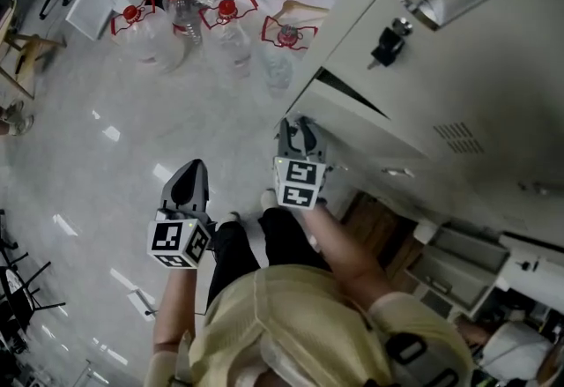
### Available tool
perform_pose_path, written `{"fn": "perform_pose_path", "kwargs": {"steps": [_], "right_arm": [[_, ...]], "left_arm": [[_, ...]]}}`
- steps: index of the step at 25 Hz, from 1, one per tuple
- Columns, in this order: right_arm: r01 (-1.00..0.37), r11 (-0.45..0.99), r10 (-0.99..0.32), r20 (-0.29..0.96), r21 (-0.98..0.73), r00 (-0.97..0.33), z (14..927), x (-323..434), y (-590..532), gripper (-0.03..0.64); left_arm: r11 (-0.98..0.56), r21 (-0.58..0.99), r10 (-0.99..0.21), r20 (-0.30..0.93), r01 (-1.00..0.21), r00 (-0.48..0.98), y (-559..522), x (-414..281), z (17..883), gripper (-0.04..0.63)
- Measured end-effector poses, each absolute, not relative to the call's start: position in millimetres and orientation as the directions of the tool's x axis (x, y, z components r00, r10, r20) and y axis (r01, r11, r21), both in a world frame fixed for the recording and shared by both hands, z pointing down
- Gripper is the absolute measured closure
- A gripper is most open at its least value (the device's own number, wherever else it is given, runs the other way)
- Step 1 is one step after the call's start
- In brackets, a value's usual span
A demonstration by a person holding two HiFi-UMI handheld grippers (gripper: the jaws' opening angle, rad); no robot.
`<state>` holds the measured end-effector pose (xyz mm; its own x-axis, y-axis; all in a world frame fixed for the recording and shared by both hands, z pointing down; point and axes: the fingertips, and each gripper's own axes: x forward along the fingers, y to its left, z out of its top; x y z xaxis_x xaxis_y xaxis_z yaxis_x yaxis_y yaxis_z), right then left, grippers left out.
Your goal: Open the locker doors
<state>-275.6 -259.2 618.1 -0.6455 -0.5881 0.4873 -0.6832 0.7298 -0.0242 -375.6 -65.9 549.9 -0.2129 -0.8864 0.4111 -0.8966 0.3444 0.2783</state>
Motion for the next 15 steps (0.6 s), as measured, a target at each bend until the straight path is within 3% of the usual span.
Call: {"fn": "perform_pose_path", "kwargs": {"steps": [15], "right_arm": [[-0.75,0.661,-0.622,0.54,-0.026,-0.566,620.5,-238.2,-184.8,0.5]], "left_arm": [[0.161,0.311,-0.916,0.401,-0.937,-0.025,-22.3,-360.1,552.9,0.591]]}}
